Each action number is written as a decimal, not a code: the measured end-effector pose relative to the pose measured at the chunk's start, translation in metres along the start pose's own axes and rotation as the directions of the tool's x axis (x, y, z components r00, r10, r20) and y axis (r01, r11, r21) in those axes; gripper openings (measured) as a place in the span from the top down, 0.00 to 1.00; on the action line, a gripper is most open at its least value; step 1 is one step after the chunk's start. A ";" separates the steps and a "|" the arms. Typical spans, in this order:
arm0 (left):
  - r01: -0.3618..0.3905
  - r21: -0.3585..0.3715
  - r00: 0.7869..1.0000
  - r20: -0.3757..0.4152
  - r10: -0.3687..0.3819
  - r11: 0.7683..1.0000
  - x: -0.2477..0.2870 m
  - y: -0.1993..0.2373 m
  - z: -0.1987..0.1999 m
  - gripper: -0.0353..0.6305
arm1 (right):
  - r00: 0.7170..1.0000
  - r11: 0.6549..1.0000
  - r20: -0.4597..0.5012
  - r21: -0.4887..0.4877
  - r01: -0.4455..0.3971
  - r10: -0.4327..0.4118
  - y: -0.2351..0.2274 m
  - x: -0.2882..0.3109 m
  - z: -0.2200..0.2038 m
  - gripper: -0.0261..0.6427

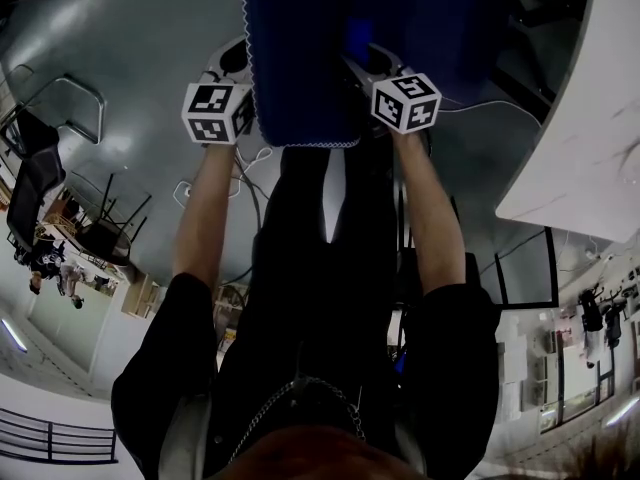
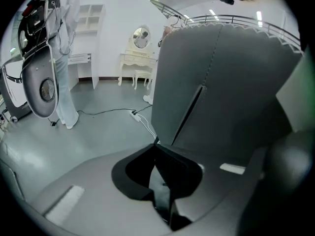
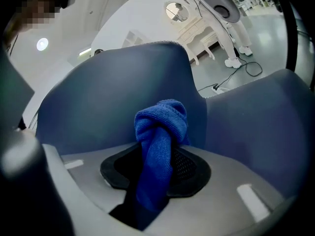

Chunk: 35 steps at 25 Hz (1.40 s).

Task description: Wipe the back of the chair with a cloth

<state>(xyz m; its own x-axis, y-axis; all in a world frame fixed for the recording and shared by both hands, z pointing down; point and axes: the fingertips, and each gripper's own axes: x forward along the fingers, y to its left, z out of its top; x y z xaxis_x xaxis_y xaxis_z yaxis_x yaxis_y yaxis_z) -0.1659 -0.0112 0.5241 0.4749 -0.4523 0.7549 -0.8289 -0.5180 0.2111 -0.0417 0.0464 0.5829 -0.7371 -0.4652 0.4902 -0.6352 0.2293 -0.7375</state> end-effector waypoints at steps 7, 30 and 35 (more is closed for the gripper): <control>-0.003 -0.005 1.000 -0.001 0.003 1.000 0.004 -0.002 -0.005 0.93 | 0.992 0.997 -0.106 0.031 -0.064 0.067 0.021 -0.028 -0.053 0.75; -0.064 -0.046 0.998 0.018 0.065 0.997 0.001 0.014 -0.019 0.93 | 0.974 0.988 0.178 0.092 0.123 -0.138 -0.112 0.044 0.143 0.75; -0.066 -0.051 0.998 0.008 0.066 0.997 -0.003 0.024 -0.023 0.93 | 0.979 0.984 0.118 0.089 0.155 -0.165 -0.131 0.076 0.152 0.75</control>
<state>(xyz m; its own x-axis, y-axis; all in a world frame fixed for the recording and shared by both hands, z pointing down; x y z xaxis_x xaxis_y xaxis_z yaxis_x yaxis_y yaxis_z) -0.1942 -0.0054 0.5409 0.4212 -0.4914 0.7623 -0.8724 -0.4495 0.1923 0.0204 -0.1489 0.6458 -0.5896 -0.5947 0.5466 -0.7188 0.0775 -0.6909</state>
